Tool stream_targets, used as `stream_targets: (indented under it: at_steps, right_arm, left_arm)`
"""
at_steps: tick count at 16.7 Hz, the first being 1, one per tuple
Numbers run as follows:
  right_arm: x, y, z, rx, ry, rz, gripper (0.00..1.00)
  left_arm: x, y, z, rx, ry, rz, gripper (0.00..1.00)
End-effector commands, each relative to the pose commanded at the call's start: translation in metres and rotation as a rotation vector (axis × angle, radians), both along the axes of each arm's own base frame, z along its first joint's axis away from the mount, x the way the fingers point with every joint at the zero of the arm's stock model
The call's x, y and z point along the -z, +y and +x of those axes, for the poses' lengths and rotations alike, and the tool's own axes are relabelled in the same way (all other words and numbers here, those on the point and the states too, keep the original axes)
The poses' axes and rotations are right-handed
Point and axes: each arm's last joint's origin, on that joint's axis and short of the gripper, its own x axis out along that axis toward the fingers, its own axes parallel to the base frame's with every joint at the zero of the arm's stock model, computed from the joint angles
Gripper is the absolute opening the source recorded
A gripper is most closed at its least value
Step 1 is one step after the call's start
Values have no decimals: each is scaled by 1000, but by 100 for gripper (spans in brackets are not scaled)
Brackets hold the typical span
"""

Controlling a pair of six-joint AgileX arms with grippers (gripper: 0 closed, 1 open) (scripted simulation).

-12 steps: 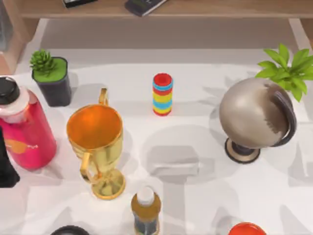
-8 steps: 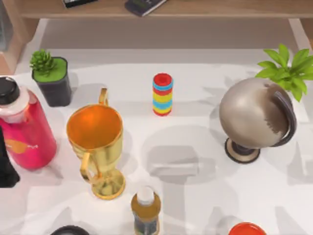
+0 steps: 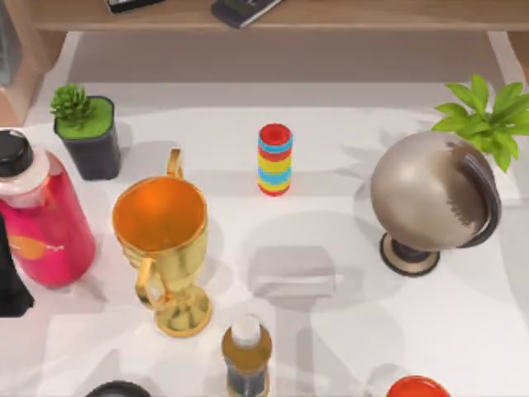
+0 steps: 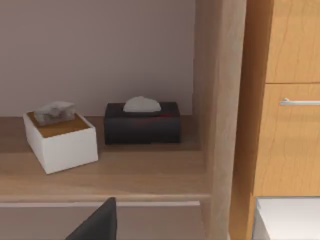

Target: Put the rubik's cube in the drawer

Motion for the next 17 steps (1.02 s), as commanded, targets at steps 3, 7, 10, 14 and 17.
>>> stream_targets:
  at_steps: [3,7,10,14,17]
  right_arm:
    - [-55,29,54,-2,15,-4,100]
    - [-92,95,141,-9,37,-20,100]
    - [-93,152,195,-11,43,-31,100]
    - [-82,212,234,-6,28,-26,100]
    - [-79,233,243,-2,10,-12,100]
  left_arm:
    - [0,0,0,0,0,0,100]
    - [0,0,0,0,0,0,100]
    - [0,0,0,0,0,0,100]
    - [0,0,0,0,0,0,100]
    - [0,0,0,0,0,0,100]
